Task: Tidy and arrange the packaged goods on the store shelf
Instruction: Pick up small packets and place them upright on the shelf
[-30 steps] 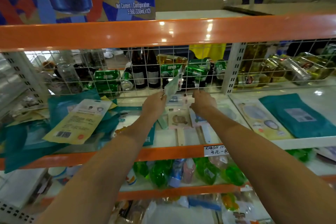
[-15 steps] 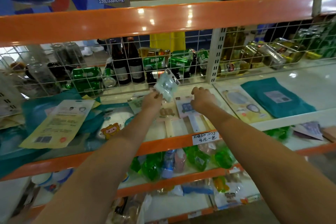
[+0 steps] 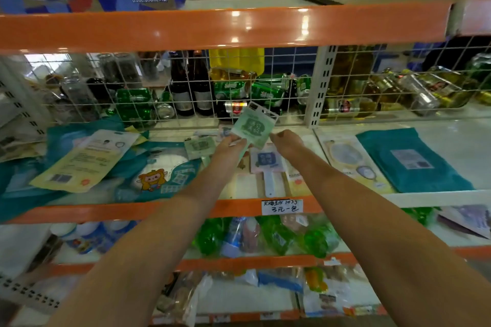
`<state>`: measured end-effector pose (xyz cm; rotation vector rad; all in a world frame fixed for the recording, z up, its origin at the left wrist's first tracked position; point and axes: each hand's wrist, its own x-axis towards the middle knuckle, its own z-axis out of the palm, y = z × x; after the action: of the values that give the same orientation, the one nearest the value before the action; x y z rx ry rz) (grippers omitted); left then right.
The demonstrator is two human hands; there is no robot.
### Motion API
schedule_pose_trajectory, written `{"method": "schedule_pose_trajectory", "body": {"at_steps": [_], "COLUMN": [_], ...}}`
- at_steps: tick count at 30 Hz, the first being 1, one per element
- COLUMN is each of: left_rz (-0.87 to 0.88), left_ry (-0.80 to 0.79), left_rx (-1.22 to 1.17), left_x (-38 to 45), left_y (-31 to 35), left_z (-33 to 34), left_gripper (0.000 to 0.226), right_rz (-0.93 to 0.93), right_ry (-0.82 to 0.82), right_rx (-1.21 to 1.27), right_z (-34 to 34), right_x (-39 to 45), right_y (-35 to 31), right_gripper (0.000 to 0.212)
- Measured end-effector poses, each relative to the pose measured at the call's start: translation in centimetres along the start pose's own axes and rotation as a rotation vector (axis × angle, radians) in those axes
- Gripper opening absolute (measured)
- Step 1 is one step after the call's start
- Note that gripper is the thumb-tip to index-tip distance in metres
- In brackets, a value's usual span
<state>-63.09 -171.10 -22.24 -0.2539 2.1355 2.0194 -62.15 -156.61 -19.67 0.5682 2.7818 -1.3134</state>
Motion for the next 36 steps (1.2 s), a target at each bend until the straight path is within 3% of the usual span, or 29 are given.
{"method": "schedule_pose_trajectory", "body": {"at_steps": [4,7,13,19,23,27,36], "left_rz": [0.01,0.016,0.024,0.003,0.012,0.125,0.355], "left_ry": [-0.018,-0.038,-0.106,-0.176,-0.147,-0.076,-0.039], "left_rx": [-0.005,0.02,0.079,0.297,0.541,0.889,1.236], "left_x": [-0.7,-1.0,-1.0,-0.3,1.0,1.8,3.5], "left_y": [-0.1,0.2,0.5,0.8,0.5,0.5,0.0], "left_z": [0.1,-0.3,-1.6,-2.9,-4.6,-6.0,-7.6], "left_gripper": [0.032,0.036,0.019,0.014,0.028,0.027,0.023], "right_rz": [0.145,0.171,0.226,0.199,0.195,0.203,0.167], "right_ry": [-0.097,-0.127,-0.147,-0.137,-0.123,-0.094,-0.076], "right_rx": [0.497,0.607,0.745,0.75,0.702,0.588,0.333], "right_z": [0.6,0.8,0.8,0.7,1.1,2.1,5.7], "right_x": [0.2,0.3,0.4,0.4,1.0,1.7,2.0], "right_y": [-0.8,-1.1,-1.6,-2.1,-1.8,-1.2,-1.3], "right_gripper": [0.028,0.029,0.03,0.03,0.03,0.03,0.023]}}
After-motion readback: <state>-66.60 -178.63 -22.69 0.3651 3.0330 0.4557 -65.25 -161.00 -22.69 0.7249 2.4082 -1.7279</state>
